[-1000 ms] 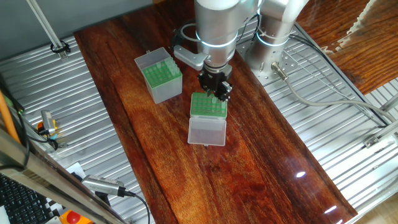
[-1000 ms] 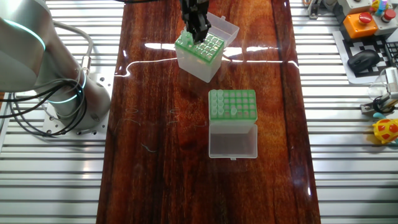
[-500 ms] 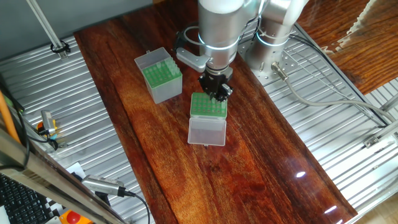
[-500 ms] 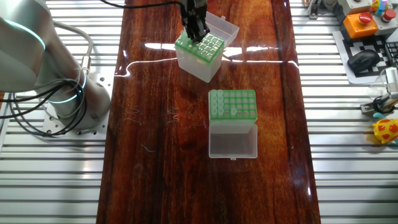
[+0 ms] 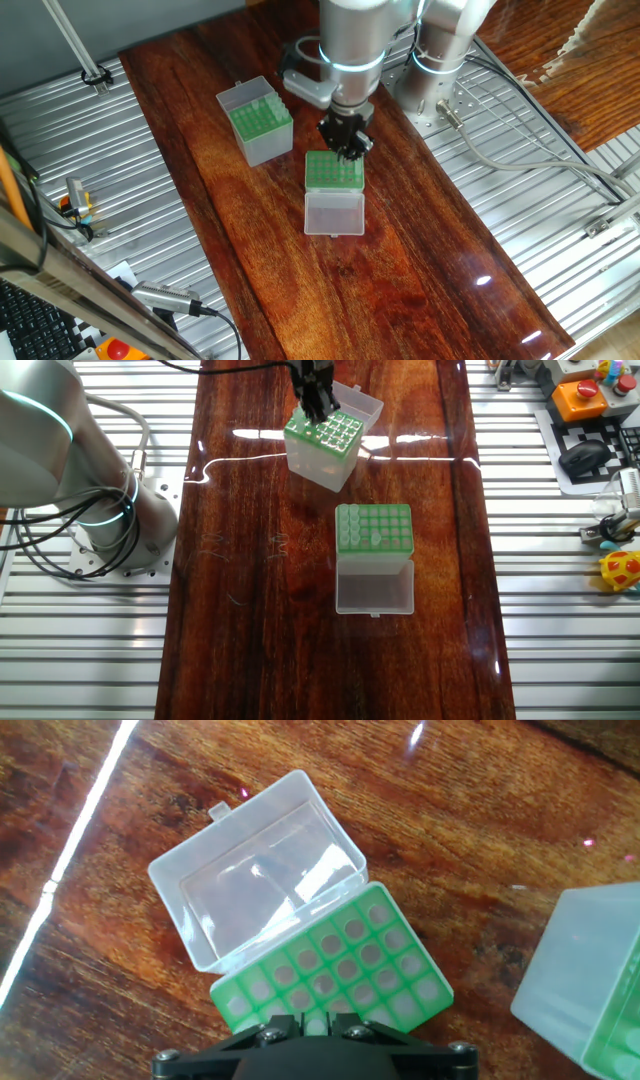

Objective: Transfer all large pipette tips from one holder to another

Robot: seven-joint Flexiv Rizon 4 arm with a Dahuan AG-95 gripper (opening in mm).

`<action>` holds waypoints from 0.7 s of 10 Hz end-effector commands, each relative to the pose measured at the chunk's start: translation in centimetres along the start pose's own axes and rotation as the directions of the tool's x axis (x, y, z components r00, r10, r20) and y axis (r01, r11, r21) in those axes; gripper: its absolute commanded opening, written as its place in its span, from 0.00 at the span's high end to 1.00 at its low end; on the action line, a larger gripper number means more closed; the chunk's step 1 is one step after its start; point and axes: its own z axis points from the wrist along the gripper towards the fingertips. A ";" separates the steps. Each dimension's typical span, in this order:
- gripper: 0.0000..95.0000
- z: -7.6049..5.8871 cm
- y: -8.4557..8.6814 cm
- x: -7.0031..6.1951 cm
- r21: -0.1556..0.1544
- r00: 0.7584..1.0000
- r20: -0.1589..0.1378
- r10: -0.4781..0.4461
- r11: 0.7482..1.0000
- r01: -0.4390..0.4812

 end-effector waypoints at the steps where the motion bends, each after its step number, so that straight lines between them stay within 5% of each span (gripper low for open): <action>1: 1.00 -2.8 0.0 -0.8 -0.009 1.000 0.004 -0.008 1.000 0.008; 7: 1.00 -8.9 -1.6 -2.4 -0.043 0.999 -0.034 -0.037 0.998 0.036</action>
